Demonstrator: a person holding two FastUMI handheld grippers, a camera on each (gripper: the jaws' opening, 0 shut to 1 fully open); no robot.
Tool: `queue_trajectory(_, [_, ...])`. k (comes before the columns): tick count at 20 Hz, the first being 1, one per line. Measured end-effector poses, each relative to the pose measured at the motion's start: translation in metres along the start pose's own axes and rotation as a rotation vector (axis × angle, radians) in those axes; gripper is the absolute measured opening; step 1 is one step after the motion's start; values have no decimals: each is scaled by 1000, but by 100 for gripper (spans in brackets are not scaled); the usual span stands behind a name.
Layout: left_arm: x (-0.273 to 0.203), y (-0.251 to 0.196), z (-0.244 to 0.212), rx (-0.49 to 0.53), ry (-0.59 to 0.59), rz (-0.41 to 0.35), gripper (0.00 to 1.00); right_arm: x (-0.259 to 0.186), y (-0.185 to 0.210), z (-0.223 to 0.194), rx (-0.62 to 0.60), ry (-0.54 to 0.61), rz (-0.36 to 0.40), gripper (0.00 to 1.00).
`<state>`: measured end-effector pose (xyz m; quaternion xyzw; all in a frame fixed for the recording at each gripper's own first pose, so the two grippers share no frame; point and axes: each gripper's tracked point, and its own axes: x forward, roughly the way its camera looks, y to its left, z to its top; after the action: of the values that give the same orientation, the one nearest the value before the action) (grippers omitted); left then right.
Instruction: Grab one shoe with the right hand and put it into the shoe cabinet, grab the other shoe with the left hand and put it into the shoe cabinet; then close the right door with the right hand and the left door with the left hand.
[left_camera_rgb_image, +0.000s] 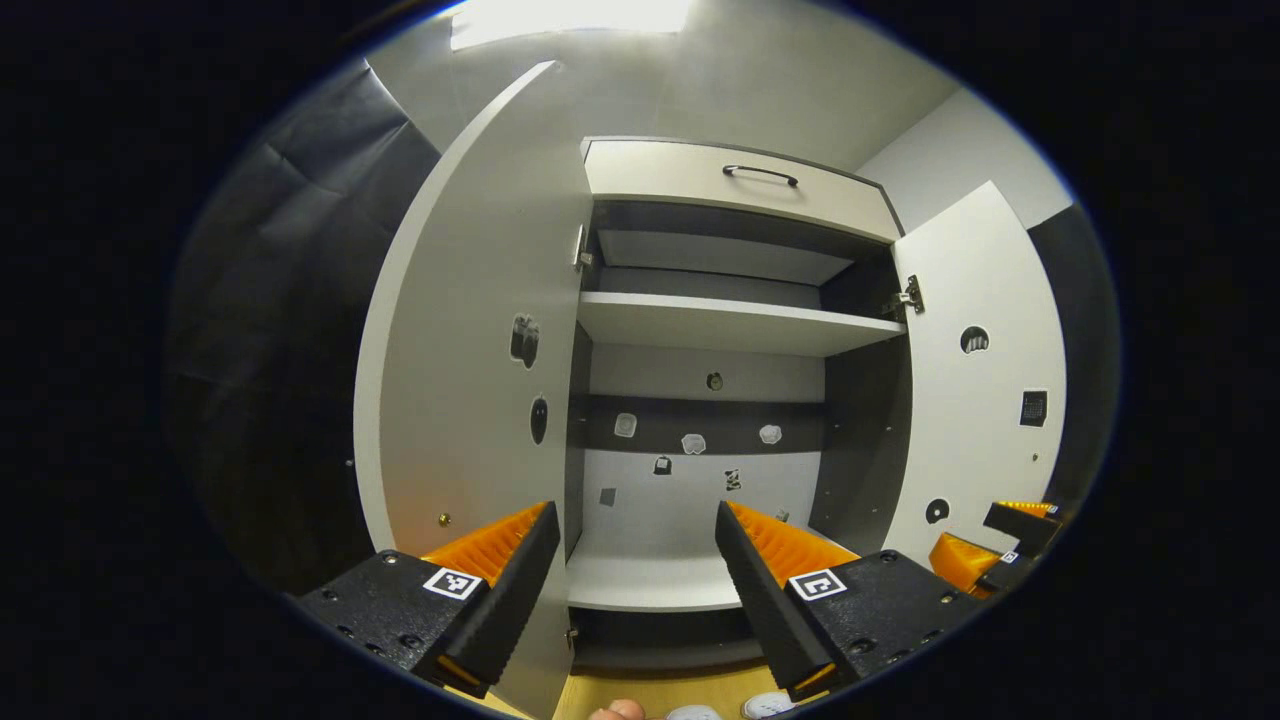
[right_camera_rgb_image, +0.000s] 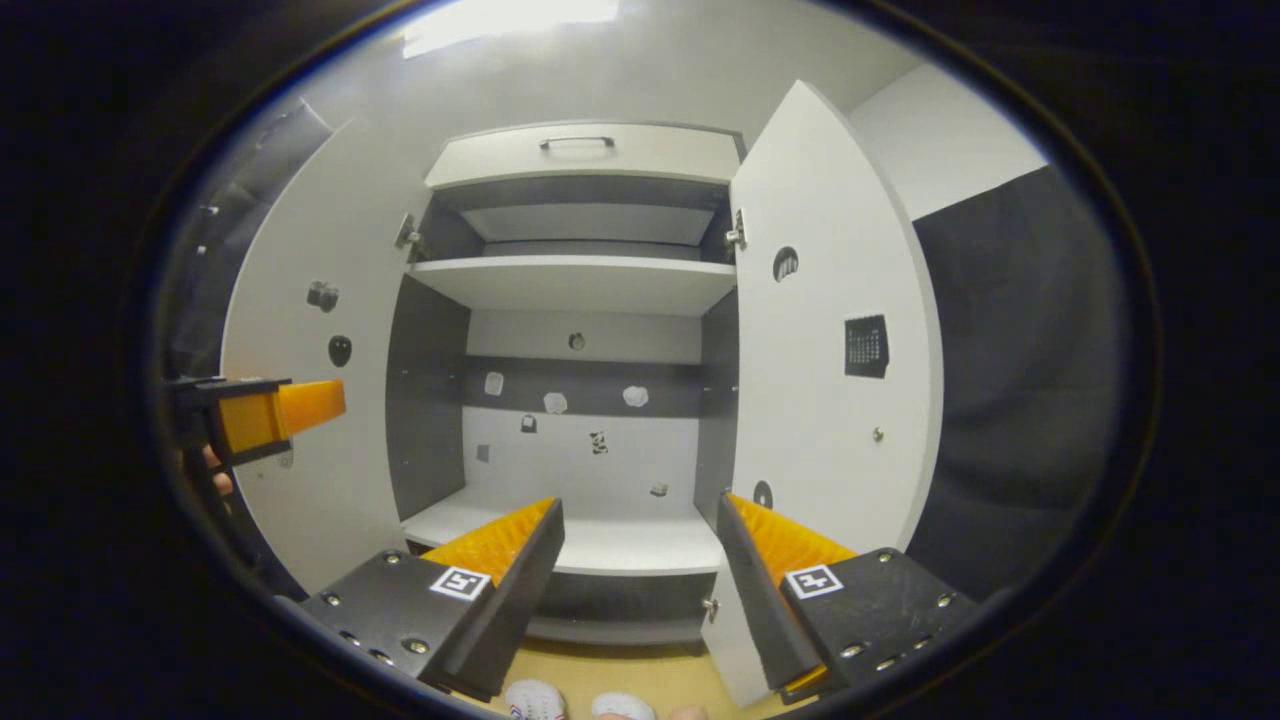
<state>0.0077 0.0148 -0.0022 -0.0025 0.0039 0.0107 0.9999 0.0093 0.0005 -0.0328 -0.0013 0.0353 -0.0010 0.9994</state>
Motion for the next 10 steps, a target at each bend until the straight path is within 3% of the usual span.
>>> queue_trajectory(4, [2,7,4,3,-7,13,99,11,1,-68,-55,164,3,92])
queue_trajectory(5, [2,9,4,2,-8,16,95,12,2,-94,-74,235,11,92])
queue_trajectory(10, [0,13,1,9,1,24,96,-6,8,-241,-116,550,63,93])
